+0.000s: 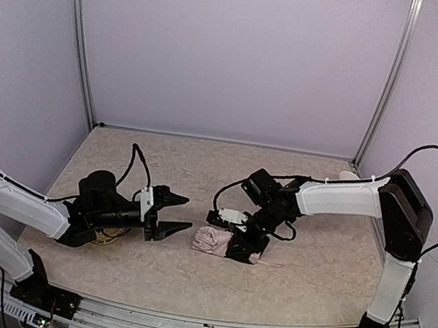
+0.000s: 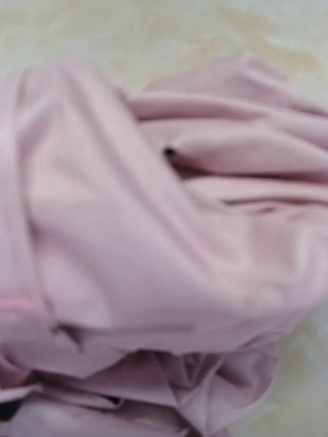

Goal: Put away the umbrella

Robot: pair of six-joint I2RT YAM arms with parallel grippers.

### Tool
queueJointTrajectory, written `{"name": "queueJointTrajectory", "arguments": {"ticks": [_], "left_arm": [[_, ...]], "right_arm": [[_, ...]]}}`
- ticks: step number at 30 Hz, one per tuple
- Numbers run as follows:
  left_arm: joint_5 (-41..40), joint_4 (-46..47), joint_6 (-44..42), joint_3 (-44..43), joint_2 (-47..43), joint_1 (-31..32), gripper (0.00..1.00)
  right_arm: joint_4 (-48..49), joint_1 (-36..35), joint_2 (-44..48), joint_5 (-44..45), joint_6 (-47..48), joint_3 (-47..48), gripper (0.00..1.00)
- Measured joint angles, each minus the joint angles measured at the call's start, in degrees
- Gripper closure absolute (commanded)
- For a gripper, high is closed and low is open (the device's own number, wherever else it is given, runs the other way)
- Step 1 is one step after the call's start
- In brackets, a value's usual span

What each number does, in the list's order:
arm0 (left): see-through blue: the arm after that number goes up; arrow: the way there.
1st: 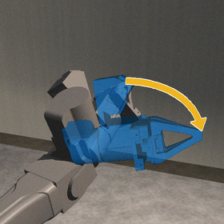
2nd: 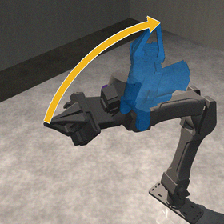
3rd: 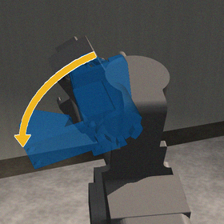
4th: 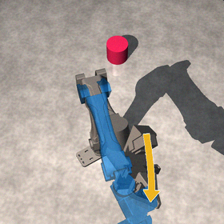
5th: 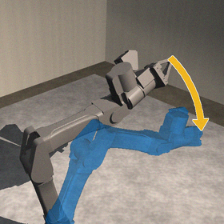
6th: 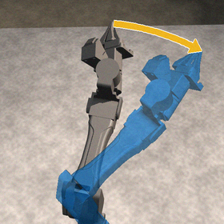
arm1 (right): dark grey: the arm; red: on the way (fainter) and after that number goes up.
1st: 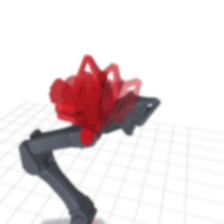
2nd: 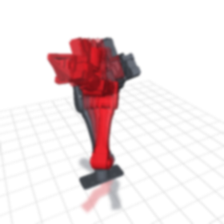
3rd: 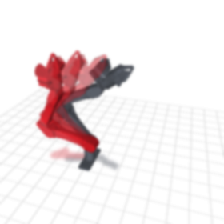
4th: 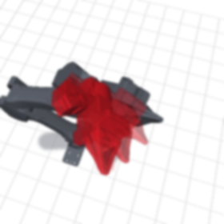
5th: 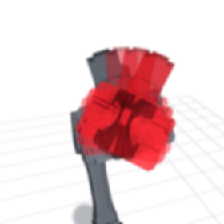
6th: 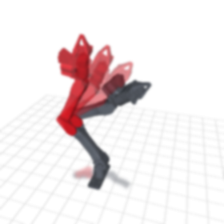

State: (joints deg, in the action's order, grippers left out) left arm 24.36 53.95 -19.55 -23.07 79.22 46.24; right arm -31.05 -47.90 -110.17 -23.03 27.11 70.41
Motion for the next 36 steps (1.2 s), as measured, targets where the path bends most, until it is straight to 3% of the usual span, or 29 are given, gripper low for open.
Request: {"name": "queueJointTrajectory", "arguments": {"ticks": [4, 6, 9, 18, 20, 30, 34, 36], "left_arm": [[-4.9, -14.4, -14.8, -6.4, 2.9, 8.9, 0.31], [-7.6, -18.5, -19.8, -8.8, 5.7, 11.7, 0.17], [-11.1, -22.4, -25.9, -10.4, 9.6, 13.5, 0.05], [-11.7, -38.2, -33.3, -20.4, 20.9, 12.3, 0.09], [-12.0, -38.5, -33.2, -20.9, 22.1, 12.2, 0.15], [-13.5, -45.8, -32.5, -27.5, 26.5, 11.7, 0.79], [-13.2, -47.0, -31.8, -29.5, 28.0, 11.7, 0.97], [-13.3, -47.6, -31.6, -30.9, 28.9, 11.7, 1.0]], "right_arm": [[-3.2, 0.5, -3.0, -7.5, -1.4, 2.9, 0.93], [-4.5, 0.5, -4.0, -10.6, -1.7, 3.6, 0.93], [-6.1, 0.5, -4.5, -14.3, -1.8, 4.0, 0.93], [-8.1, 0.7, -5.6, -18.5, -2.8, 4.1, 0.85], [-8.3, 0.7, -5.6, -18.3, -2.8, 4.5, 0.82], [-8.3, 1.7, -5.0, -16.6, -5.0, 4.6, 0.49], [-7.7, 2.1, -2.8, -14.5, -6.2, 3.4, 0.42], [-6.8, 2.4, -1.6, -13.0, -6.7, 2.3, 0.4]]}}
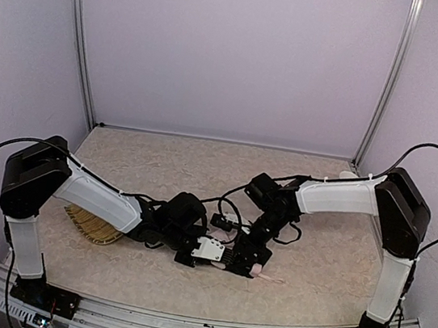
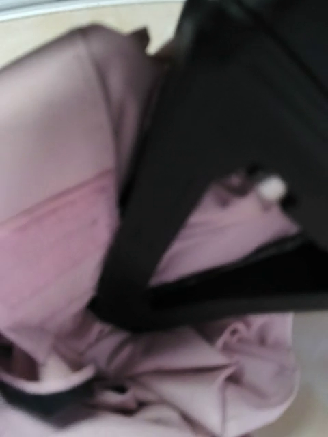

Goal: Put away the umbrella

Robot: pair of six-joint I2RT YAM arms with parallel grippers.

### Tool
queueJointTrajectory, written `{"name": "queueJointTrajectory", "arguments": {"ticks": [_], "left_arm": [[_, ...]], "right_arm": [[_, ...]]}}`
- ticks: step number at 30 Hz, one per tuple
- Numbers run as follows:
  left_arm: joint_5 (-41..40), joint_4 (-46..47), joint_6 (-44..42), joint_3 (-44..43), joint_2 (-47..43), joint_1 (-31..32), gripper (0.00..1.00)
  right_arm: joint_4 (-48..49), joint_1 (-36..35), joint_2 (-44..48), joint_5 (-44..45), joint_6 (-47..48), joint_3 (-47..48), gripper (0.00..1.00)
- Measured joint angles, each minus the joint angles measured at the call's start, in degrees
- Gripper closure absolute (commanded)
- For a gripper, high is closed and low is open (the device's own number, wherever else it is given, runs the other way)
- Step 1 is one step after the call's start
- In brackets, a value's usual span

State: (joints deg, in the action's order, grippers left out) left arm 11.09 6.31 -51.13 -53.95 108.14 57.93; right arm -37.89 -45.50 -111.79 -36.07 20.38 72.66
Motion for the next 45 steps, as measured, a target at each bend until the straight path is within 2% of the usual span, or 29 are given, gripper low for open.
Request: {"name": "queueJointTrajectory", "arguments": {"ticks": [8, 14, 17, 21, 28, 33, 38, 45], "left_arm": [[0.1, -2.4, 1.7, -4.3, 2.8, -0.5, 1.0], [0.5, -3.7, 4.3, -6.2, 3.6, -1.6, 1.0], [0.9, -3.5, 6.8, -6.3, 3.6, -2.9, 1.0], [1.6, -1.7, 11.6, -5.7, 3.3, -5.3, 1.0], [2.2, 0.3, 22.8, -3.8, 0.6, -9.2, 1.0], [1.3, -0.9, 30.0, -4.3, -4.2, -12.1, 1.0], [-0.9, -2.3, 32.6, -6.8, -8.9, -13.5, 1.0], [-1.9, -3.4, 34.8, -9.7, -12.2, -13.0, 1.0]], "right_arm": [[1.5, 2.9, 4.0, 3.7, -0.8, -3.9, 0.35], [2.0, 4.6, 6.8, 6.9, -0.9, -6.0, 0.27], [2.8, 6.1, 9.9, 8.5, -1.2, -7.8, 0.23], [5.6, 7.7, 16.1, 10.3, -1.9, -10.2, 0.22], [15.5, 8.5, 27.1, 13.1, -4.1, -16.5, 0.23], [22.3, 8.5, 31.7, 14.7, -6.6, -21.2, 0.28], [28.1, 8.5, 32.3, 15.7, -10.9, -22.9, 0.36], [46.2, 4.3, 32.3, 12.8, -19.1, -30.3, 0.37]]}}
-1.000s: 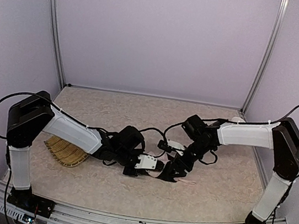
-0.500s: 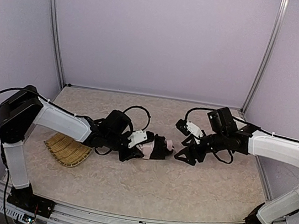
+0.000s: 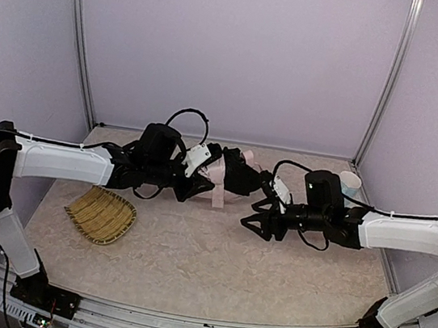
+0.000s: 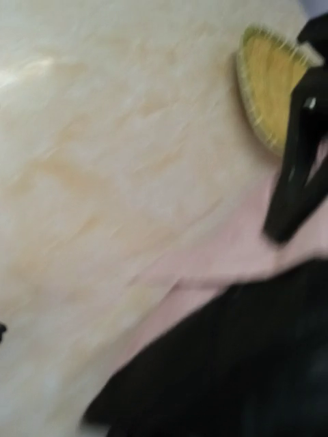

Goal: Put away the umbrella

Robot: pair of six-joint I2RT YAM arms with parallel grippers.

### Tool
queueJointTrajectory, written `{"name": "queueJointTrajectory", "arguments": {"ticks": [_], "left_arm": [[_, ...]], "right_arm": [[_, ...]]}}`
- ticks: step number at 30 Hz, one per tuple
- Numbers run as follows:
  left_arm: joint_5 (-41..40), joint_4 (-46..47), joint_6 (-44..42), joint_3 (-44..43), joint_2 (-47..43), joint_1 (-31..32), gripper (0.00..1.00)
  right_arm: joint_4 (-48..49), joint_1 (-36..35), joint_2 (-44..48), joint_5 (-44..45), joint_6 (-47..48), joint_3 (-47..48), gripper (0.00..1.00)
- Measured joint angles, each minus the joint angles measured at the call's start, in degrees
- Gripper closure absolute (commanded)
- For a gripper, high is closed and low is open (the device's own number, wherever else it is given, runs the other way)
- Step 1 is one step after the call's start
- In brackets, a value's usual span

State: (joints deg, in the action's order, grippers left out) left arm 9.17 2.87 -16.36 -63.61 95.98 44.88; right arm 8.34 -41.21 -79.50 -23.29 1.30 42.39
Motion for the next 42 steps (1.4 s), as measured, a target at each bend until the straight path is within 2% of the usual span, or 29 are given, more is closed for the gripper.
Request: {"name": "queueJointTrajectory", "arguments": {"ticks": [5, 11, 13, 16, 27, 29, 31, 32, 38, 42], "left_arm": [[-0.6, -2.3, 0.5, -2.0, -2.3, 1.6, 1.0], [-0.6, -2.6, 1.0, -3.3, -3.8, 2.9, 1.0], [-0.5, -2.5, 1.2, -3.3, -4.1, 3.0, 1.0], [-0.5, -2.6, 1.6, -3.3, -4.2, 3.1, 1.0], [-0.5, -2.5, 2.4, -3.3, -4.2, 3.1, 1.0], [-0.4, -2.5, 2.6, -3.3, -4.2, 3.1, 1.0], [-0.3, -2.5, 2.9, -3.3, -4.2, 3.1, 1.0], [-0.3, -2.5, 3.0, -3.3, -4.2, 3.1, 1.0], [1.5, -2.5, 3.8, -3.3, -4.2, 2.1, 1.0], [4.6, -2.1, 4.7, -2.1, -4.2, 0.7, 1.0]], "right_arm": [[10.8, -1.6, -6.3, -0.2, -3.4, 0.6, 0.4], [17.5, -1.6, -13.2, 0.2, -5.5, 4.5, 0.4], [19.0, -1.6, -13.7, 0.3, -5.5, 5.0, 0.47], [20.3, -1.6, -13.8, 0.0, -5.3, 5.6, 0.66], [22.8, -1.8, -17.1, -8.7, -5.8, 7.9, 0.78], [22.8, -1.8, -17.9, -10.3, -6.1, 8.6, 0.85], [22.8, -1.8, -18.6, -11.5, -6.6, 9.5, 0.98], [22.9, -1.8, -18.7, -11.8, -6.9, 9.8, 1.0], [22.7, -1.2, -18.4, -12.0, -7.8, 10.2, 1.0], [21.4, 1.1, -14.1, -11.5, -8.5, 9.0, 1.0]]}}
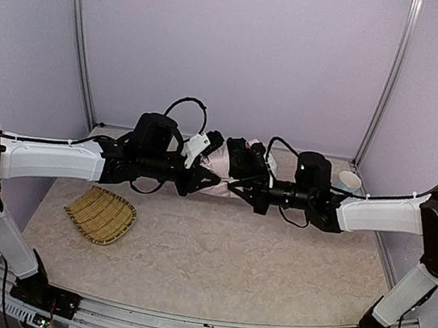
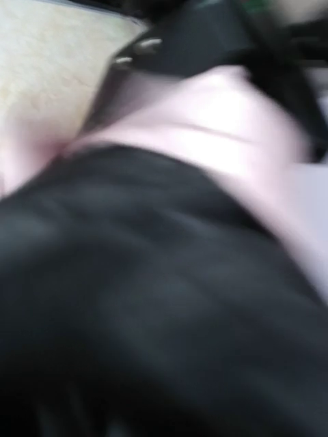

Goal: Put away the umbrella

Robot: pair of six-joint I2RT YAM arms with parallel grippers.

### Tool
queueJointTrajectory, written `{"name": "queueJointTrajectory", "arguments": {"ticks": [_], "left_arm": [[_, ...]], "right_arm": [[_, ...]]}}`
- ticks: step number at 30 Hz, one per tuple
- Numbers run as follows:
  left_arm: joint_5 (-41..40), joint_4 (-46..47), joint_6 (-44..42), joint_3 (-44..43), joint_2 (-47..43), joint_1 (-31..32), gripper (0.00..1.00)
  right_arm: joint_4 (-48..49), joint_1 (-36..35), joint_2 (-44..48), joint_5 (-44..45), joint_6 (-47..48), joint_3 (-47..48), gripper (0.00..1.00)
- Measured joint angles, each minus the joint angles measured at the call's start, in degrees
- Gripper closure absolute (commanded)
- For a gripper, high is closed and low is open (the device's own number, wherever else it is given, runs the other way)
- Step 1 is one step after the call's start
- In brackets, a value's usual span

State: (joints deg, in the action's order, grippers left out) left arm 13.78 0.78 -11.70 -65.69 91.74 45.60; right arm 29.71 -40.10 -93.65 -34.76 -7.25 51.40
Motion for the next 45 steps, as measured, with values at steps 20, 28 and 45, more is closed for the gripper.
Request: {"name": "queueJointTrajectory", "arguments": {"ticks": [20, 28, 45], "left_arm": [[-1.6, 2.5, 4.3, -2.1, 12.9, -6.2, 1.0], [2.0, 3.2, 5.4, -11.7, 16.4, -13.2, 1.0], [17.1, -3.8, 4.5, -12.3, 4.4, -10.1, 1.0]], "right_arm": [[-21.2, -1.2, 9.2, -5.4, 7.8, 5.4, 1.0], [-16.8, -3.2, 10.1, -1.7, 2.6, -6.0, 1.0], [-1.6, 7.1, 4.8, -0.6, 3.2, -15.3, 1.0]]}}
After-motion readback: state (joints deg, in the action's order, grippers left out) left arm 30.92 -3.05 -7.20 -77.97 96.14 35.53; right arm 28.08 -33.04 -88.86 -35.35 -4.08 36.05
